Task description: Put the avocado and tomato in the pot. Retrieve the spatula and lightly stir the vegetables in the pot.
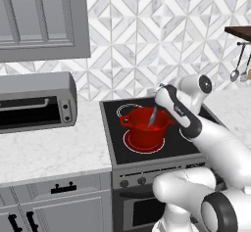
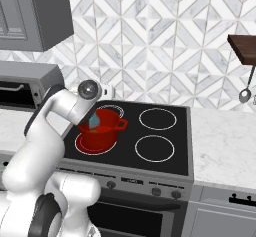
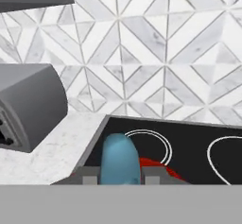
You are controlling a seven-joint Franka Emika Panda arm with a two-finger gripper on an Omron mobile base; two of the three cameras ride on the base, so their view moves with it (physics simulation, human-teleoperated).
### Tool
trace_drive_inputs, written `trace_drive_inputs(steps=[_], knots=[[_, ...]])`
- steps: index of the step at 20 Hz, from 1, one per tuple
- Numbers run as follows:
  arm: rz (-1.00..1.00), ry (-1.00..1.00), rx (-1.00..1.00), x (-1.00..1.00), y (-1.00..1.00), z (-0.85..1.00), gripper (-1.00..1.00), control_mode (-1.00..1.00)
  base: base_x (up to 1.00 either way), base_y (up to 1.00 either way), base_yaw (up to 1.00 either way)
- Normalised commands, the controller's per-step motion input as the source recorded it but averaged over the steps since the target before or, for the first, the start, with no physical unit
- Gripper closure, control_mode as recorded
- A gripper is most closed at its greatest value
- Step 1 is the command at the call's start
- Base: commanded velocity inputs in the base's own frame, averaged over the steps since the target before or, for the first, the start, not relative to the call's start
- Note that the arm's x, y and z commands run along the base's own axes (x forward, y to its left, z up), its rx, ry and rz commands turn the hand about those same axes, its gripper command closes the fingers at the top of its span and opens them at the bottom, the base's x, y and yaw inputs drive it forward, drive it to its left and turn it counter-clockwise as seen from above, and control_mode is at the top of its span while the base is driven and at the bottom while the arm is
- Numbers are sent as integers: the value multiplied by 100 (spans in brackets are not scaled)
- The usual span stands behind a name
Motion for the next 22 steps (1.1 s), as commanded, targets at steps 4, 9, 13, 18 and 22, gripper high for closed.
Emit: trace_drive_inputs(steps=[4, 9, 13, 18, 22], knots=[[-14, 21, 8, 25, -5, -23, 100, -100, 0, 0, 0], [-14, 25, 9, 12, 0, -43, 100, -100, 0, 0, 0], [-12, 12, 3, 40, 0, -47, 100, -100, 0, 0, 0], [-8, 1, 0, 55, 0, -45, 100, -100, 0, 0, 0], [-2, 0, 0, 34, 0, -54, 100, -100, 0, 0, 0]])
